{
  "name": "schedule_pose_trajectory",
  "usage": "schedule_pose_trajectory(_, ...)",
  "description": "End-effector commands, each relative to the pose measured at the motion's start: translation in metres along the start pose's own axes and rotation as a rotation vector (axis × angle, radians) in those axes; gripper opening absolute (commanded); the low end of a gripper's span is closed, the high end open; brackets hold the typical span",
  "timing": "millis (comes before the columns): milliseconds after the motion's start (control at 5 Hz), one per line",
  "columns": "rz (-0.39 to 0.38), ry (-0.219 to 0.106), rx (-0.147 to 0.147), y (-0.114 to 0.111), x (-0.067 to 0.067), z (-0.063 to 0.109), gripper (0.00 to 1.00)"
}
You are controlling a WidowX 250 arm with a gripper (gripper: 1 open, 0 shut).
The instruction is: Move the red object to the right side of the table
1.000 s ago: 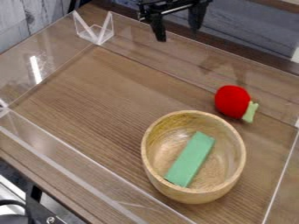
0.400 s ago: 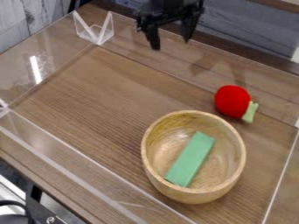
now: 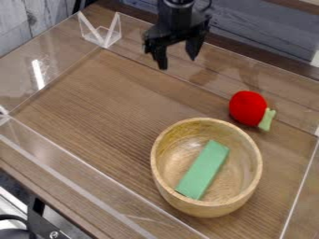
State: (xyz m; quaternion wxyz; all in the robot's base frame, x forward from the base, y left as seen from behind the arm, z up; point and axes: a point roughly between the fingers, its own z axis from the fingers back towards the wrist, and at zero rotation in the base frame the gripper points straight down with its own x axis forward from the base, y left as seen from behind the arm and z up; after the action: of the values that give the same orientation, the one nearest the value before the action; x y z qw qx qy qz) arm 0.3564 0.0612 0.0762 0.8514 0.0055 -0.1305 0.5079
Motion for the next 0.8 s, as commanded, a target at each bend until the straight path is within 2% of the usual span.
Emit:
schedule_pose_trajectory(0, 0.096, -0.053, -0.022, 0.002, 0.013, 0.003, 1.0)
schedule_pose_trajectory(400, 0.105, -0.061, -0.03, 0.003, 0.033, -0.001, 1.0)
schedule_pose_trajectory(600, 0.111, -0.063, -0.028, 0.005, 0.031, -0.013, 1.0)
